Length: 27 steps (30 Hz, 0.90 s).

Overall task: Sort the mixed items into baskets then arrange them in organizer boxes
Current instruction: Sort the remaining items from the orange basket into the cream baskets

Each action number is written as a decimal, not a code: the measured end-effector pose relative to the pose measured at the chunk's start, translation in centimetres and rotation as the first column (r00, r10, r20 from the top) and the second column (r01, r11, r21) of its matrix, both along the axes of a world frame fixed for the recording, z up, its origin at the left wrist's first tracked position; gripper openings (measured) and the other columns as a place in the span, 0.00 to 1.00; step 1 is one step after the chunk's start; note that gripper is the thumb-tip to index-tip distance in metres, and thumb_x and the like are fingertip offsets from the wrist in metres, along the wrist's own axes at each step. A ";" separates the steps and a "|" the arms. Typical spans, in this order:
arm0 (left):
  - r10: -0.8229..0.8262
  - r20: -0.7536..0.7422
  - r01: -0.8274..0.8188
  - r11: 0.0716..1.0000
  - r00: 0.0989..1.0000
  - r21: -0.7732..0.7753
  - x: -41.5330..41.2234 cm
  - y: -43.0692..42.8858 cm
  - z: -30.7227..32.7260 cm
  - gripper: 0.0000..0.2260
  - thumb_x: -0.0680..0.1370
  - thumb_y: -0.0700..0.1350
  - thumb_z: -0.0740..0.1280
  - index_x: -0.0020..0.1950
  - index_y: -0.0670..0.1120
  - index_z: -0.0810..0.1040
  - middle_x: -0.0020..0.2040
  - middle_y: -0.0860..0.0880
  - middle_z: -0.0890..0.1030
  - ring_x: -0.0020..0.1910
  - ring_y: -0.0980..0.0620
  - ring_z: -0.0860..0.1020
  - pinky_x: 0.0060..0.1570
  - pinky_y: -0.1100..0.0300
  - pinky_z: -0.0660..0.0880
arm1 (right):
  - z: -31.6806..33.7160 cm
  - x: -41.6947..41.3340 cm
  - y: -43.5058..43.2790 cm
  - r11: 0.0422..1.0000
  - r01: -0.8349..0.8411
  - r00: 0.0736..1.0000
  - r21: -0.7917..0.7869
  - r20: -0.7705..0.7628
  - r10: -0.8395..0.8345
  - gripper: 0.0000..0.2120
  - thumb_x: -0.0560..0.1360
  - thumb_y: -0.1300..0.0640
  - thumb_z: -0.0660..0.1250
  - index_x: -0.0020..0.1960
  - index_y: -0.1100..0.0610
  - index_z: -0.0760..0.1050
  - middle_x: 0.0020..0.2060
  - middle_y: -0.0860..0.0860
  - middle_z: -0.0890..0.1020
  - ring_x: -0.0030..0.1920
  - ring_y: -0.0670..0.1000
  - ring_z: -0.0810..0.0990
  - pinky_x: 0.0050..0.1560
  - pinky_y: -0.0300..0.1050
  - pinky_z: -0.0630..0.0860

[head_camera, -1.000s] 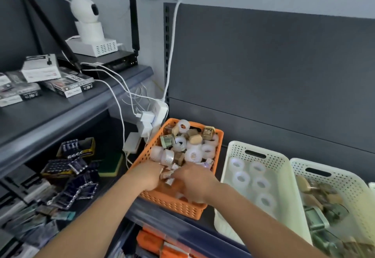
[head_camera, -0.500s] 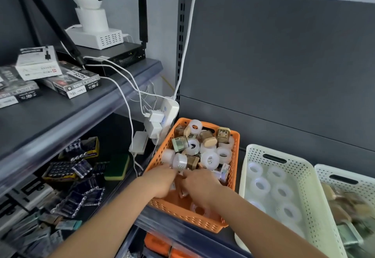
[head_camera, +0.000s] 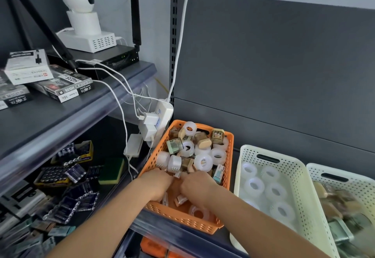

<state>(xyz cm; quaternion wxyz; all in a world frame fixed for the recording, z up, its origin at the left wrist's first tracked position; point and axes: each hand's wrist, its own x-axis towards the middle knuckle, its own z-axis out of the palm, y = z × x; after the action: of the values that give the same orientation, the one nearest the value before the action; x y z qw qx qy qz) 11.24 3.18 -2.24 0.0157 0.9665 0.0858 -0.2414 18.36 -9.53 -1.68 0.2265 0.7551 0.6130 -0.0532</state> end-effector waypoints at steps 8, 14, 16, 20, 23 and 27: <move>0.064 -0.099 -0.077 0.987 0.993 -0.139 0.1 0.3 0.3 0.09 0.74 0.38 0.68 0.52 0.44 0.82 0.51 0.47 0.82 0.44 0.50 0.79 0.44 0.59 0.75 | 0.9 0.1 -0.8 0.991 0.081 0.995 0.110 -0.065 -0.074 0.12 0.75 0.64 0.64 0.58 0.61 0.76 0.53 0.58 0.71 0.53 0.58 0.73 0.39 0.50 0.70; 0.086 -0.022 -0.088 0.965 0.996 -0.246 -0.4 0.9 0.6 0.07 0.73 0.39 0.71 0.50 0.46 0.82 0.49 0.49 0.82 0.44 0.51 0.80 0.41 0.63 0.73 | 1.2 0.1 -1.5 0.988 0.098 0.994 0.119 -0.067 -0.091 0.10 0.75 0.64 0.64 0.56 0.62 0.76 0.52 0.58 0.76 0.53 0.58 0.74 0.44 0.51 0.74; 0.119 0.069 -0.093 0.951 0.991 -0.293 -0.6 1.1 0.8 0.07 0.73 0.41 0.72 0.50 0.47 0.82 0.48 0.51 0.81 0.44 0.53 0.79 0.41 0.63 0.72 | 1.3 0.0 -1.6 0.983 0.124 0.990 0.137 -0.085 -0.113 0.10 0.75 0.65 0.65 0.56 0.62 0.76 0.51 0.58 0.76 0.51 0.59 0.76 0.42 0.51 0.74; 0.179 0.214 -0.104 0.941 0.960 -0.321 -1.0 1.7 1.3 0.04 0.73 0.43 0.72 0.46 0.48 0.81 0.43 0.53 0.78 0.41 0.55 0.76 0.37 0.63 0.70 | 1.2 -0.2 -1.7 0.989 0.116 0.993 0.096 -0.042 -0.112 0.08 0.74 0.64 0.65 0.53 0.61 0.78 0.47 0.57 0.78 0.48 0.56 0.77 0.40 0.49 0.75; 0.179 0.281 -0.095 0.953 0.943 -0.287 -1.4 1.8 1.6 0.03 0.73 0.42 0.71 0.46 0.48 0.80 0.43 0.52 0.77 0.42 0.54 0.76 0.39 0.61 0.71 | 0.9 -0.3 -1.7 0.993 0.104 0.995 0.063 -0.004 -0.104 0.07 0.77 0.60 0.65 0.53 0.59 0.78 0.48 0.57 0.78 0.47 0.54 0.73 0.38 0.48 0.71; 0.215 0.359 -0.099 0.944 0.908 -0.314 -2.0 1.9 2.0 0.02 0.74 0.43 0.70 0.46 0.49 0.80 0.45 0.52 0.79 0.44 0.54 0.77 0.44 0.59 0.75 | 0.5 -0.3 -1.4 0.997 0.064 0.995 0.038 0.078 -0.067 0.07 0.77 0.58 0.64 0.51 0.58 0.79 0.48 0.55 0.79 0.49 0.53 0.72 0.37 0.47 0.68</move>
<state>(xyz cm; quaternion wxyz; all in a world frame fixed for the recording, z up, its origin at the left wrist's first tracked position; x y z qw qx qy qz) 9.22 5.13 -0.23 0.1927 0.9721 0.1230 -0.0529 18.07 -10.93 -1.14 0.2352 0.7801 0.5794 -0.0199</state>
